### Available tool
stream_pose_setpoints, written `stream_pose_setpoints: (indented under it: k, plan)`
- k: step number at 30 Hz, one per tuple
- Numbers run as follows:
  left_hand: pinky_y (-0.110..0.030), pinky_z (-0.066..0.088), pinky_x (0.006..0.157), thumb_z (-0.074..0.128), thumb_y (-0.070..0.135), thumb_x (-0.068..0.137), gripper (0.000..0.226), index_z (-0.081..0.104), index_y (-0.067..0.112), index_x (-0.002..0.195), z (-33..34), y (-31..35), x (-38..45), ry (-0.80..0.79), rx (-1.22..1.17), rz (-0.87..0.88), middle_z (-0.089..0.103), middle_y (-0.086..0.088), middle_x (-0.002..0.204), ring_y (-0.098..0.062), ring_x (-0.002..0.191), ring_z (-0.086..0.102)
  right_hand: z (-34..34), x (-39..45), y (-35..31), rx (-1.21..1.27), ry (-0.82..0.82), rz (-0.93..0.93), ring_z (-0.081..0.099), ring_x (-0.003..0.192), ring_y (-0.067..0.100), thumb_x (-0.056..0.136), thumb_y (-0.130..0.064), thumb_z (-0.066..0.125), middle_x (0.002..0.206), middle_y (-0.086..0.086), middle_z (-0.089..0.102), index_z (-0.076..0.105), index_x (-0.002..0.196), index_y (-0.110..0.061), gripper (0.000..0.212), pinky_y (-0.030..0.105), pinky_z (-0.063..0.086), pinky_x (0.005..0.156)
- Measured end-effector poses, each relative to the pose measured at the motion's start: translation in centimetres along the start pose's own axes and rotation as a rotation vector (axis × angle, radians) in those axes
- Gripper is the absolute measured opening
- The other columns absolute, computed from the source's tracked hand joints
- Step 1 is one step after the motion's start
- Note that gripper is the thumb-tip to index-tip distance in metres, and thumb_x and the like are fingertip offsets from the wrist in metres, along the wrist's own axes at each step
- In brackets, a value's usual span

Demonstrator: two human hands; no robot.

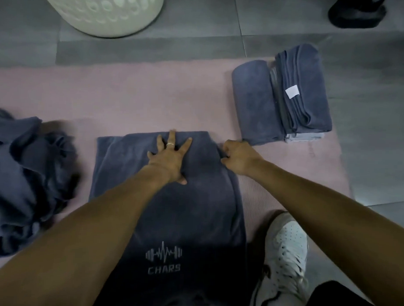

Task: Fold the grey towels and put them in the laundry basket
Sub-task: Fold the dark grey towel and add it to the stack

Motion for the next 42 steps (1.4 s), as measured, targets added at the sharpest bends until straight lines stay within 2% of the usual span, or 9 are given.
stream_pose_setpoints:
  k: [6,10,18,20,23,27,33,36,42]
  plan:
    - [-0.071,0.013,0.110,0.086,0.036,0.067,0.128,-0.012,0.048,0.148,-0.2,-0.1,0.3,0.001,-0.042,-0.015,-0.037,0.001,0.153,-0.040,0.142,-0.026,-1.2,2.3,-0.3,-0.054,-0.147,0.085,0.063,0.089,0.024,0.088,-0.014,0.058,0.096,0.010,0.064,0.063,0.094,-0.003,0.014,0.029,0.055,0.071]
    - [-0.069,0.013,0.111,0.088,0.033,0.066,0.129,-0.011,0.049,0.148,-0.3,-0.1,0.3,0.010,-0.054,-0.023,-0.037,0.002,0.153,-0.038,0.143,-0.026,-2.3,1.6,0.8,0.082,-0.078,0.176,0.058,0.074,0.017,0.089,-0.028,0.056,0.079,0.003,0.059,0.056,0.076,-0.010,0.022,0.022,0.043,0.053]
    - [-0.068,0.013,0.112,0.088,0.035,0.065,0.130,-0.011,0.050,0.147,-0.2,-0.1,0.4,0.016,-0.056,-0.037,-0.037,0.005,0.152,-0.037,0.143,-0.026,-1.1,1.4,-0.3,0.866,0.013,0.317,0.058,0.066,0.014,0.085,-0.021,0.062,0.074,0.001,0.061,0.061,0.084,-0.012,0.009,0.020,0.043,0.050]
    - [-0.068,0.012,0.112,0.088,0.035,0.064,0.130,-0.011,0.050,0.148,-0.3,-0.1,0.4,0.019,-0.058,-0.035,-0.036,0.005,0.153,-0.037,0.143,-0.026,-1.9,2.1,-0.4,1.210,0.034,0.325,0.059,0.071,0.016,0.084,-0.008,0.063,0.078,0.006,0.063,0.064,0.085,-0.009,0.001,0.023,0.050,0.057]
    - [-0.067,0.011,0.113,0.088,0.035,0.064,0.131,-0.012,0.050,0.147,-0.4,-0.1,0.6,0.022,-0.054,-0.044,-0.037,0.005,0.152,-0.036,0.143,-0.026,-3.2,2.5,0.1,1.414,0.218,0.258,0.061,0.081,0.019,0.083,0.010,0.057,0.089,0.010,0.063,0.065,0.088,-0.007,0.019,0.027,0.054,0.076]
    - [-0.067,0.011,0.113,0.088,0.036,0.064,0.131,-0.012,0.051,0.147,-0.2,-0.1,0.6,0.012,-0.052,-0.049,-0.038,0.006,0.152,-0.036,0.143,-0.027,-2.6,1.6,1.1,1.207,0.356,0.102,0.065,0.089,0.014,0.086,0.014,0.054,0.098,0.005,0.067,0.067,0.101,-0.007,0.029,0.014,0.053,0.082]
    - [-0.067,0.011,0.113,0.088,0.034,0.064,0.130,-0.010,0.051,0.147,-0.2,-0.2,0.7,0.013,-0.066,-0.052,-0.038,0.007,0.151,-0.034,0.143,-0.027,-1.3,2.3,1.6,0.301,0.394,-0.253,0.060,0.101,0.024,0.086,0.004,0.054,0.115,0.014,0.062,0.060,0.127,-0.004,0.042,0.022,0.046,0.093]
    - [-0.066,0.010,0.113,0.088,0.033,0.064,0.130,-0.010,0.051,0.147,-0.3,-0.1,0.7,0.015,-0.066,-0.055,-0.038,0.007,0.152,-0.034,0.143,-0.027,-2.5,3.3,0.6,0.088,0.443,-0.226,0.060,0.098,0.028,0.090,-0.003,0.050,0.110,0.012,0.061,0.068,0.114,-0.007,0.030,0.033,0.051,0.082]
    - [-0.066,0.008,0.113,0.087,0.036,0.065,0.129,-0.012,0.053,0.146,-0.1,-0.2,0.7,0.014,-0.083,-0.053,-0.039,0.008,0.151,-0.034,0.143,-0.028,-4.8,4.9,1.1,-0.158,0.428,0.010,0.062,0.093,0.030,0.091,0.002,0.046,0.107,0.012,0.063,0.064,0.102,-0.004,0.022,0.030,0.042,0.067]
Point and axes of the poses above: each hand's wrist, its own x-axis towards the middle knuckle, its own z-axis out of the palm, y = z × x, the point moved 4 cm from there along x, towards the middle knuckle
